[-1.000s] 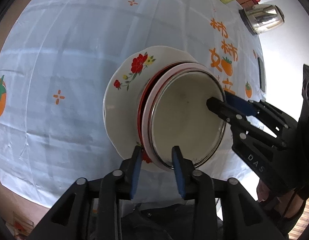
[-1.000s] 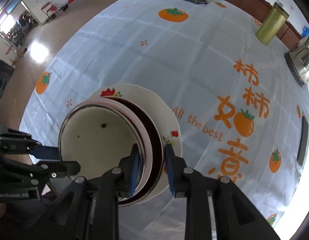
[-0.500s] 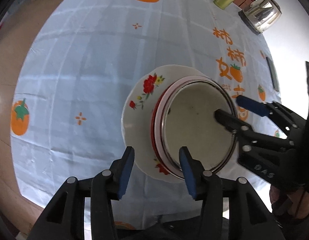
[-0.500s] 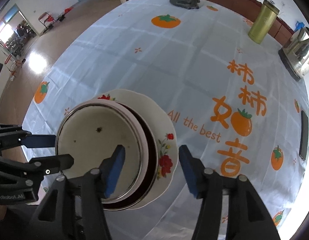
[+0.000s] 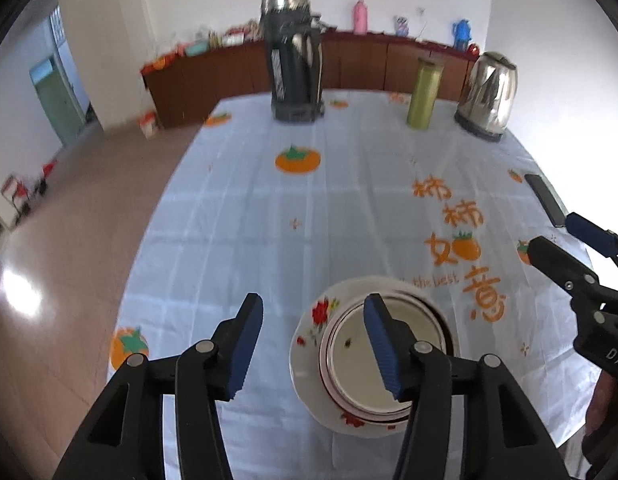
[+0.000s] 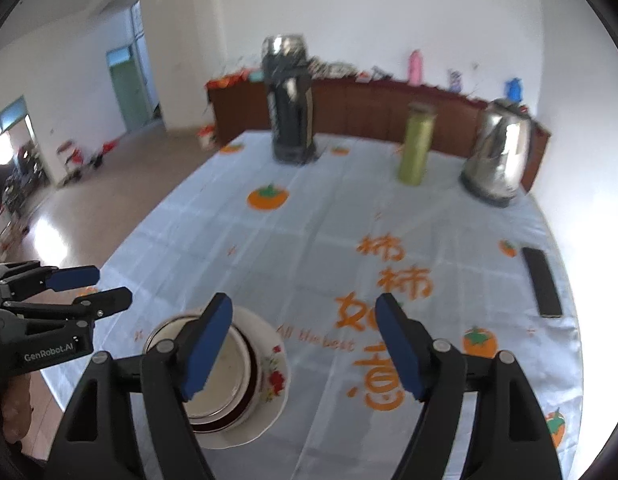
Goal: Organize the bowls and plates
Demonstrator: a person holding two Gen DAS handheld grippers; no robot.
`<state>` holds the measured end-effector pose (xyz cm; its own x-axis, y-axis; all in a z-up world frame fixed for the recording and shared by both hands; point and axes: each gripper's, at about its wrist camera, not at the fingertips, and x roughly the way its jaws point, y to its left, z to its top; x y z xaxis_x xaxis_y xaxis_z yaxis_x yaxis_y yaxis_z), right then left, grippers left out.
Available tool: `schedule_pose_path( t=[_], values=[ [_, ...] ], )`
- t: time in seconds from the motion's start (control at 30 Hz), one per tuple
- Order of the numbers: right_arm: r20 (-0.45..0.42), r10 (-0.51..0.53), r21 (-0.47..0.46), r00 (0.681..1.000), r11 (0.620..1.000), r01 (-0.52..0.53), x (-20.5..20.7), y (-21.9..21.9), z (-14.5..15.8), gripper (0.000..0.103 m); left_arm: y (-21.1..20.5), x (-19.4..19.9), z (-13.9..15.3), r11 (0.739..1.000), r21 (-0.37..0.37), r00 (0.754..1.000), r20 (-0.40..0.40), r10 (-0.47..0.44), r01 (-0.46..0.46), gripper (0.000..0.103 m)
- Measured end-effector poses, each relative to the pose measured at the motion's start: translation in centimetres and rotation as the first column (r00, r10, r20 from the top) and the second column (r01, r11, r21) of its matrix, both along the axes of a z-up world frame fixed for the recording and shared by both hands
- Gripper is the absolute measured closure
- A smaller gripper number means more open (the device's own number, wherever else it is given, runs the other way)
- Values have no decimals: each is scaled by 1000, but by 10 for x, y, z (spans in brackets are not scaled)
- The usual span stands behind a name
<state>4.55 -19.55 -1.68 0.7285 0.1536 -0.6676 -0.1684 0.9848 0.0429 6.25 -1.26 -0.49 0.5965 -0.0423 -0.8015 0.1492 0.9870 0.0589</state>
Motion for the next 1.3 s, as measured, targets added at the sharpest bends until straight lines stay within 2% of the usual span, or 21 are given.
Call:
schedule_pose_path(
  t=[0.1, 0.47, 1.3],
  values=[
    [32, -36, 10, 999, 999, 36, -7, -9, 7, 18, -6, -2, 6, 1000, 8, 999, 29, -18, 18, 47],
    [57, -72, 25, 996, 997, 70, -24, -26, 20, 17, -16, -11, 24, 999, -10, 995, 98, -33, 35, 47],
    [94, -60, 33, 994, 998, 58, -30, -26, 32, 14, -19, -17, 34, 999, -16, 992, 122, -32, 34, 47]
  ],
)
